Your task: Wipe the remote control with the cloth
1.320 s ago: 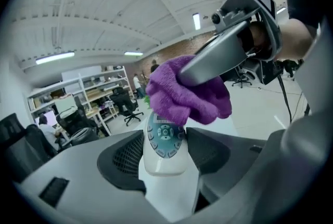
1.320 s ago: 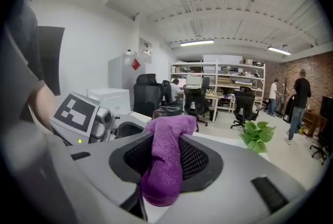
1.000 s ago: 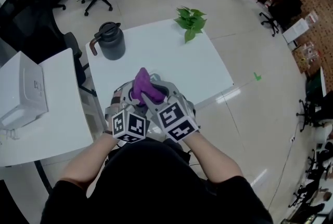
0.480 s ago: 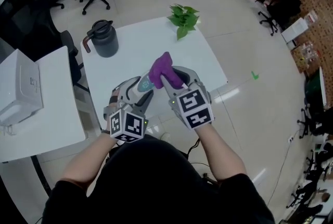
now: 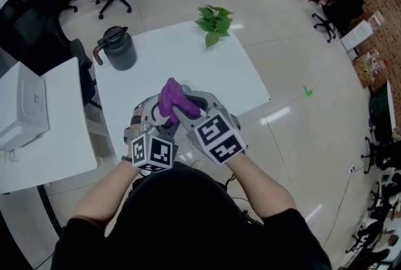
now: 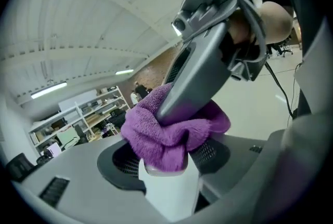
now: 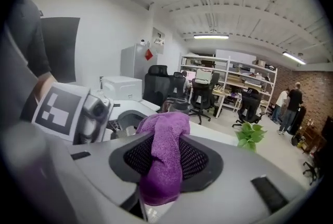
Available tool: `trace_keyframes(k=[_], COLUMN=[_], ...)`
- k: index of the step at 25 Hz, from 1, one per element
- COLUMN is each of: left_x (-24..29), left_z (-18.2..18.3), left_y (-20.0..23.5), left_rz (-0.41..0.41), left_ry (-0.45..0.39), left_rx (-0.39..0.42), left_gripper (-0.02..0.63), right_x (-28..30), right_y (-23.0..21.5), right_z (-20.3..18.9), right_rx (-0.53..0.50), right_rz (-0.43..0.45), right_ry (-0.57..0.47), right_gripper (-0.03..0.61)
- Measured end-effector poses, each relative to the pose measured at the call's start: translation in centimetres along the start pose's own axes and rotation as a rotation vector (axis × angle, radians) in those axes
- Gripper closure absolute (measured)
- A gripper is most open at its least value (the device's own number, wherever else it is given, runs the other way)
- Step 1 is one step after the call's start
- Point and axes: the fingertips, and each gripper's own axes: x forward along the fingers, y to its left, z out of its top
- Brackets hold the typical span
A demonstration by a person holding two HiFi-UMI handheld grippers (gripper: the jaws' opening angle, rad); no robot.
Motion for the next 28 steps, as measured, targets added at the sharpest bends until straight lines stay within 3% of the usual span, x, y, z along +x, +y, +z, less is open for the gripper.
trace_keyframes(k=[5, 8, 10, 12, 15, 17, 19, 22, 25, 28], left_x=[-0.6, -0.7, -0.6, -0.4, -0.3, -0.6, -0.9, -1.2, -1.4, -1.4], left_z=[1.3, 0.7, 0.0, -0.6, -1.2, -1.5, -1.5, -0.6, 0.4, 1.5], left_y=[-0.6, -0.8, -0.5, 0.8, 3.6, 5.2, 6.2, 6.6, 6.1, 4.7], left_rz=[0.009, -0.013, -0.071, -0.147, -0.236, -0.269, -0.301, -0.365, -0.442, -0.540], left_ry=[-0.014, -0.011, -0.026, -0.079, -0.241, -0.365, -0.478, -0.587, -0.618, -0.597], left_rx=[-0.009, -0.104, -0.329, -0.695, -1.255, -1.507, -1.687, -1.810, -1.831, -1.816], left_gripper=[0.364, 0.364, 0.364, 0.364, 0.364, 0.364, 0.364, 0.364, 0.364, 0.364], right_x=[-1.8, -2.5, -3.4, -4.8, -6.4, -6.0, -4.7, -2.9, -1.9, -1.8], right_y=[-5.1, -6.3, -6.6, -7.4, -8.3, -7.5, -5.7, -2.5, -0.7, -1.2], right_z=[-1.2, -0.8, 0.3, 1.6, 2.1, 0.9, -0.7, -2.3, -2.4, -2.0], right_rx=[0.055, 0.085, 0.118, 0.186, 0.324, 0.438, 0.552, 0.621, 0.619, 0.609], right_rz=[-0.090, -0.096, -0.097, -0.112, -0.118, -0.065, 0.025, 0.141, 0.210, 0.203], right_ry=[-0.002, -0.039, -0.119, -0.245, -0.384, -0.409, -0.400, -0.369, -0.352, -0.362], right_gripper=[0.437, 0.437, 0.436, 0.436, 0.437, 0.437, 0.437, 0.437, 0.437, 0.439])
